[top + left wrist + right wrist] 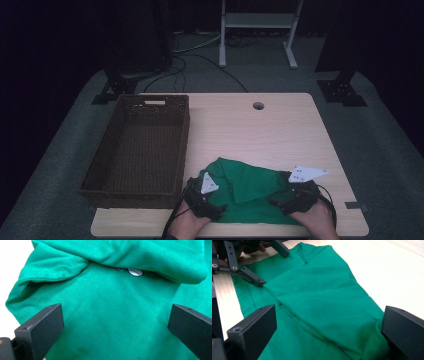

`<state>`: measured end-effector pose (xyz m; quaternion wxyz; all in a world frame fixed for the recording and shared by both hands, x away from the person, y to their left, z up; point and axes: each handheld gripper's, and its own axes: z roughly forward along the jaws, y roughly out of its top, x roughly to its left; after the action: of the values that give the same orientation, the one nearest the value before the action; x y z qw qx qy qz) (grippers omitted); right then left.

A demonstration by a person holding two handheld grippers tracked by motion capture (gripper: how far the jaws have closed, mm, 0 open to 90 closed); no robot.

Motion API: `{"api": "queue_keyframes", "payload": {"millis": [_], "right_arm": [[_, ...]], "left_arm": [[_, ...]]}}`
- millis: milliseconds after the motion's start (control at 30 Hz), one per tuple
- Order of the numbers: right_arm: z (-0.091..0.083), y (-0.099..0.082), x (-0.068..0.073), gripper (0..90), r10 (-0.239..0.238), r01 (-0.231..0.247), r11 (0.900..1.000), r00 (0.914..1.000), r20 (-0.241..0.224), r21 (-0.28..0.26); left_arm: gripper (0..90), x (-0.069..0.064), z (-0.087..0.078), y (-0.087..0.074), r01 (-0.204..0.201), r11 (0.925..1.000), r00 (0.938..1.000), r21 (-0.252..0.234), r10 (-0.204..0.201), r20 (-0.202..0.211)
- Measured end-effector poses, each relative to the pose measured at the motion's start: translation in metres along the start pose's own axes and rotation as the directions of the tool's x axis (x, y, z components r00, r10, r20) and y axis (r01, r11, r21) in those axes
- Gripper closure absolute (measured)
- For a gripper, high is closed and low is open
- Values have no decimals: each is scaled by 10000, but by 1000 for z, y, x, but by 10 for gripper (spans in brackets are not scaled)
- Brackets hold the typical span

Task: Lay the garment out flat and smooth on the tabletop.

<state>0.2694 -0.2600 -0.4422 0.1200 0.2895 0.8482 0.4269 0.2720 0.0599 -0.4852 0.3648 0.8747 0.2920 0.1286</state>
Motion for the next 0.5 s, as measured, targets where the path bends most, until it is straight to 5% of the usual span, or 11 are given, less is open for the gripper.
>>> {"api": "queue_keyframes", "payload": {"millis": [500], "right_arm": [[11, 11, 7, 0, -223, 223, 9998, 9993, -305, 2]], "left_arm": [[0, 0, 0, 0, -9, 10000, 10000, 3, 9, 1]]}}
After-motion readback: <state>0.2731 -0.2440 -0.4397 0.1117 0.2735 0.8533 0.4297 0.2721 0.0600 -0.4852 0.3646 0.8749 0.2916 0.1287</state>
